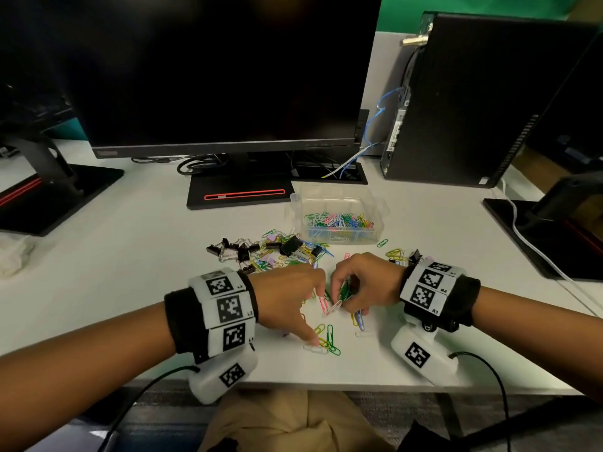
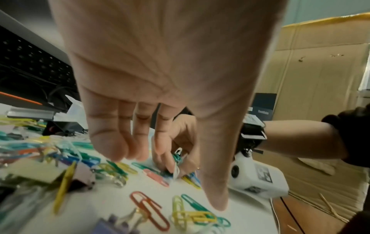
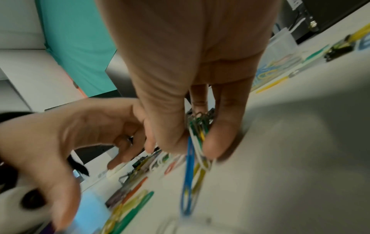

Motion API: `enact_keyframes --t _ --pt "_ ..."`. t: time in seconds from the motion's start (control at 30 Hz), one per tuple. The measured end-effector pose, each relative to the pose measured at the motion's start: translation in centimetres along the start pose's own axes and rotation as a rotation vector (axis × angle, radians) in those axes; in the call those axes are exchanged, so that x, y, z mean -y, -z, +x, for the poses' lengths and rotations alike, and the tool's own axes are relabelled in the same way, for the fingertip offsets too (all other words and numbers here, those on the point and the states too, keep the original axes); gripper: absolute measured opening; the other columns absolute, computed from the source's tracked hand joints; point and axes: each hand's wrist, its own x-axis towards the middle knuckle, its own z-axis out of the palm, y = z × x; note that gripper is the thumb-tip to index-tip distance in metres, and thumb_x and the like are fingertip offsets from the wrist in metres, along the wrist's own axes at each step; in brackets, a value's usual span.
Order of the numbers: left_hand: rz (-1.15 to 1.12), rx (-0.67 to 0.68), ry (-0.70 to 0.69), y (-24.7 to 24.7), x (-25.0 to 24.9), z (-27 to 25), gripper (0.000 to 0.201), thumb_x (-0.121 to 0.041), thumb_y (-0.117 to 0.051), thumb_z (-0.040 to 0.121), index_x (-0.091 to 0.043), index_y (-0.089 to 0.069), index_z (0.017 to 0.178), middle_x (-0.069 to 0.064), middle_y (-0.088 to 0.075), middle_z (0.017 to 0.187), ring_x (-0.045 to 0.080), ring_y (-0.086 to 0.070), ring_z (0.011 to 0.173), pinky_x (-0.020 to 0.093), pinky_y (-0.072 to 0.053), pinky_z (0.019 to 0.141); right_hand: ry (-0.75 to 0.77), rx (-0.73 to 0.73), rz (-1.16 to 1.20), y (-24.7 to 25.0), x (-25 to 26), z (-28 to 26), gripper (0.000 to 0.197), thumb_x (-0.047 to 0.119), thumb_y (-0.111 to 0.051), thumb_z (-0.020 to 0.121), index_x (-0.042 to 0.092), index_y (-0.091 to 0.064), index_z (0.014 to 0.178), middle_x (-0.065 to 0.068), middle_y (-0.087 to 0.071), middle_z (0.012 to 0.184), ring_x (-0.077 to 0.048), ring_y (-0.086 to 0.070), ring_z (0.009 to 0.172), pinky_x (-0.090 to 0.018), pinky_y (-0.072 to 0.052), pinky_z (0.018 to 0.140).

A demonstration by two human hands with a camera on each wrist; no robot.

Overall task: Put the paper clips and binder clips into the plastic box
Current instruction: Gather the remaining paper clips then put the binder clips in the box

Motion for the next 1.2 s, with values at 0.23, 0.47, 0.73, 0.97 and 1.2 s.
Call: enact_keyframes --t 0.23,0.47,0.73,0.97,1.2 --pt "0.023 0.047 -0.004 -1.0 -0.9 0.5 0.096 -0.042 -0.079 0.067 -0.019 -0.023 0.140 0.002 -0.029 0.132 0.022 -0.045 0.117 0.033 -0.042 0.094 -0.120 -0.050 0.053 3.2 -1.0 0.3 0.022 -0.003 -0.069 0.072 0.019 -0.067 0.068 0.007 -0.071 0.071 -0.002 -0.059 0.042 -0.018 -0.051 0.047" --pt "-0.060 0.033 0.016 -0.8 -0.6 2.7 0.091 -0.035 -0.077 0.073 -0.019 -0.024 0.145 0.004 -0.029 0.136 0.024 -0.048 0.116 0.014 -0.051 0.071 -0.192 -0.248 0.030 8.2 -1.7 1.5 0.019 0.002 -0.072 0.074 0.019 -0.069 0.068 -0.004 -0.069 0.086 -0.015 -0.067 0.058 -0.024 -0.058 0.057" --pt "0.100 0.051 -0.057 0.0 -1.3 5.7 0.094 -0.043 -0.078 0.068 -0.033 -0.025 0.145 0.006 -0.027 0.141 0.029 -0.021 0.128 0.046 -0.031 0.108 -0.282 -0.409 0.017 9.9 -3.1 4.7 0.009 0.004 -0.071 0.076 0.013 -0.070 0.074 -0.011 -0.071 0.084 -0.014 -0.065 0.055 -0.024 -0.057 0.061" --pt "0.110 0.194 -0.207 0.3 -1.4 6.2 0.079 -0.027 -0.067 0.084 -0.026 -0.021 0.148 0.001 -0.004 0.159 0.020 -0.005 0.146 0.032 -0.010 0.117 -0.218 -0.443 -0.149 9.3 -3.4 4.4 0.016 0.018 -0.065 0.082 0.022 -0.070 0.097 -0.001 -0.065 0.107 -0.013 -0.057 0.076 -0.025 -0.044 0.070" --pt "0.110 0.027 -0.312 -0.6 -1.4 4.6 0.043 -0.015 -0.061 0.088 -0.021 -0.056 0.130 0.002 -0.047 0.139 0.018 -0.042 0.128 0.024 -0.030 0.101 -0.031 -0.411 -0.192 6.9 -1.8 0.9 0.014 0.010 -0.065 0.080 0.019 -0.071 0.088 0.004 -0.065 0.089 -0.008 -0.055 0.068 -0.004 -0.037 0.057"
